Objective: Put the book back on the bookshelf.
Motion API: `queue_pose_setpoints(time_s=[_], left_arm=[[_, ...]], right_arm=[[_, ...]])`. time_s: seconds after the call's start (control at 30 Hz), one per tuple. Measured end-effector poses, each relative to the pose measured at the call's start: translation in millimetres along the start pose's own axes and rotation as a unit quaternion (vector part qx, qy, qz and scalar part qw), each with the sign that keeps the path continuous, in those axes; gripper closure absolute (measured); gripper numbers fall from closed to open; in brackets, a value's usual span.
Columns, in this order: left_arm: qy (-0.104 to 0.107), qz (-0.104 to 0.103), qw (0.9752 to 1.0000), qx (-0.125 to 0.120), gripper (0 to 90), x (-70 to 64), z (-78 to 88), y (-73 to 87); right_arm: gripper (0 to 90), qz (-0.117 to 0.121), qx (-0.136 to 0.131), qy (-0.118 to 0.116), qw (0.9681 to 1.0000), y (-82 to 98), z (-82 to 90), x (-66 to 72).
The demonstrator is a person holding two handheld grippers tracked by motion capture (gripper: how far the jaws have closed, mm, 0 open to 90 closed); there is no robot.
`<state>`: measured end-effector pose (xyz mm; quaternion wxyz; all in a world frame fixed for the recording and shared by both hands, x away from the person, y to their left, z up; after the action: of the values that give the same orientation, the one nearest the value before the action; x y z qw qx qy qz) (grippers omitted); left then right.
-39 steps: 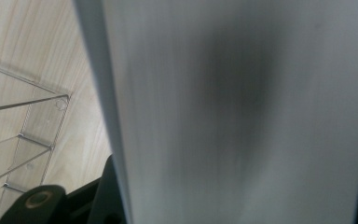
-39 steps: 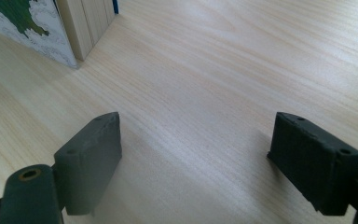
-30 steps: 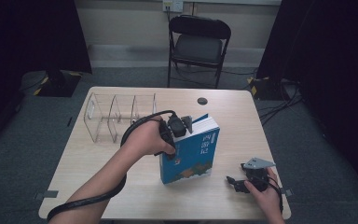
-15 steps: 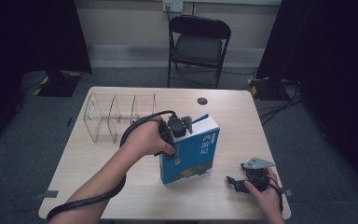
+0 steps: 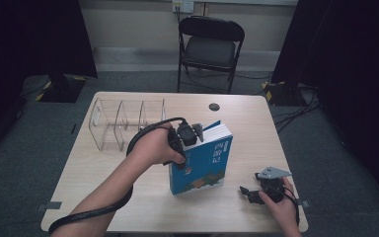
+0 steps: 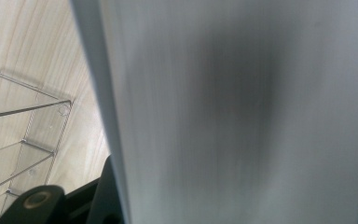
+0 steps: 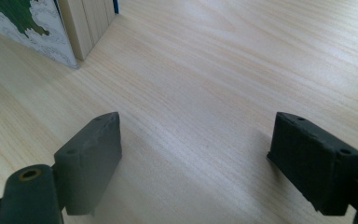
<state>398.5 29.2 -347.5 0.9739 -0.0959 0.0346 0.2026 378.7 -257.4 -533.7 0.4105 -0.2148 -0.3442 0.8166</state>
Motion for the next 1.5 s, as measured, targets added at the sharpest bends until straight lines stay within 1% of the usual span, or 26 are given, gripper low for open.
queue_pose_setpoints(time_s=[0.03, 0.07, 0.23, 0.27, 0.37, 0.4, 0.5, 0.57, 0.67, 0.8, 0.9, 0.93, 0.97, 1.03, 1.07, 1.13, 1.2, 1.23, 1.27, 1.3, 1.33, 1.37, 1.4, 1.43, 1.47, 1.5], left_arm=[[0.000, 0.000, 1.0000, 0.001, 58.8, 0.1, 0.0, 0.0], [0.003, 0.005, 1.0000, -0.001, 58.7, -0.5, -0.4, 0.0], [-0.001, 0.006, 1.0000, 0.000, 57.9, 1.3, -1.1, -1.3], [0.000, 0.009, 1.0000, -0.001, 57.6, 1.1, -1.5, -1.5], [0.002, 0.002, 1.0000, -0.003, 57.0, 1.7, -1.6, -2.1], [0.004, 0.006, 1.0000, -0.004, 56.9, 0.9, -1.9, -2.0], [0.003, 0.007, 1.0000, -0.003, 57.1, 0.7, -2.0, -2.1], [-0.001, 0.014, 0.9999, -0.004, 58.0, 0.5, -2.0, -2.1], [-0.006, 0.009, 0.9999, -0.007, 59.3, -1.1, -1.7, -1.3], [-0.002, 0.010, 0.9999, -0.007, 60.7, -4.4, -0.2, -0.3], [0.001, 0.017, 0.9998, -0.007, 61.2, -7.4, 0.6, -0.9], [0.001, 0.017, 0.9998, -0.003, 61.3, -7.4, 1.4, -1.3], [0.000, 0.021, 0.9997, -0.007, 61.4, -9.1, 1.2, -2.1], [0.000, 0.021, 0.9998, -0.002, 61.5, -9.5, 2.5, -3.5], [0.002, 0.025, 0.9997, -0.004, 61.6, -10.7, 2.6, -4.1], [0.003, 0.028, 0.9996, 0.000, 61.6, -9.9, 4.6, -5.4], [0.006, 0.038, 0.9993, 0.003, 61.7, -10.8, 7.5, -6.8], [0.006, 0.045, 0.9990, -0.002, 61.8, -10.8, 8.5, -7.3], [0.003, 0.043, 0.9991, -0.005, 61.9, -10.1, 9.8, -7.3], [0.004, 0.048, 0.9988, -0.005, 61.9, -9.2, 12.4, -7.4], [0.002, 0.053, 0.9985, -0.015, 61.9, -8.4, 15.4, -7.5], [0.004, 0.058, 0.9982, -0.014, 62.0, -8.1, 18.2, -7.4], [0.005, 0.062, 0.9979, -0.019, 62.0, -7.0, 21.1, -7.4], [0.005, 0.067, 0.9976, -0.019, 62.0, -7.0, 23.8, -6.8], [0.004, 0.064, 0.9979, -0.012, 62.1, -6.1, 25.5, -5.7], [0.003, 0.072, 0.9973, -0.013, 62.1, -6.3, 26.3, -4.2]], right_arm=[[15.7, 0.000, 0.000, 0.000, 1.0000, 0.0, 0.1, 0.0], [15.7, 0.000, 0.000, 0.000, 1.0000, 0.0, 0.0, 0.0], [15.7, 0.000, 0.000, 0.000, 1.0000, 0.0, 0.0, 0.0], [15.7, 0.000, 0.000, 0.000, 1.0000, 0.0, 0.1, 0.0], [15.7, 0.000, 0.000, 0.000, 1.0000, 0.0, 0.0, 0.0], [15.7, 0.000, 0.000, 0.000, 1.0000, 0.0, 0.0, 0.0], [15.7, 0.000, 0.000, 0.000, 1.0000, 0.0, 0.0, 0.0], [15.7, 0.000, 0.000, 0.000, 1.0000, 0.0, 0.0, 0.0], [15.7, 0.000, 0.000, 0.000, 1.0000, 0.0, 0.0, 0.0], [15.7, 0.000, 0.000, 0.000, 1.0000, 0.0, 0.0, 0.0], [15.7, 0.000, 0.000, 0.000, 1.0000, -0.1, -0.1, -0.1], [15.7, 0.000, 0.000, 0.000, 1.0000, -0.1, -0.1, -0.1], [15.7, 0.000, 0.000, 0.000, 1.0000, -0.1, -0.1, -0.2], [15.7, -0.001, -0.001, -0.001, 1.0000, -0.2, -0.2, -0.2], [15.6, -0.001, -0.001, 0.000, 1.0000, -0.2, -0.1, -0.2], [15.6, -0.001, -0.001, 0.000, 1.0000, -0.1, -0.1, -0.2], [15.6, -0.001, -0.001, 0.000, 1.0000, -0.2, -0.1, -0.2], [15.6, -0.001, -0.001, 0.000, 1.0000, -0.2, -0.1, -0.2], [15.6, -0.001, 0.000, -0.002, 1.0000, -0.2, 0.0, -0.2], [15.6, -0.001, 0.000, -0.002, 1.0000, -0.1, 0.1, -0.5], [15.6, -0.002, -0.001, -0.002, 1.0000, -0.2, 0.0, -0.4], [15.5, -0.002, -0.001, -0.003, 1.0000, -0.2, 0.1, -0.5], [15.5, -0.002, -0.001, -0.003, 1.0000, -0.2, -0.1, -0.5], [15.5, -0.002, -0.001, -0.003, 1.0000, -0.2, -0.1, -0.5], [15.6, -0.002, -0.001, -0.003, 1.0000, -0.2, 0.0, -0.5], [15.6, -0.002, -0.002, -0.003, 1.0000, -0.1, -0.1, -0.7]])
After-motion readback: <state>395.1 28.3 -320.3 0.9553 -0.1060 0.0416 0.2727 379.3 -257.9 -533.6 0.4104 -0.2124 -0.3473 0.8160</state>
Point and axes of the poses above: each handheld gripper's, and its own axes: z roughly backward along the jaws, y roughly out of its underside, x roughly to its left, the point moved 5 cm from there along -z, roughly forward along the jaws, and after that the axes turned 5 degrees about y, right-handed, at the moved point
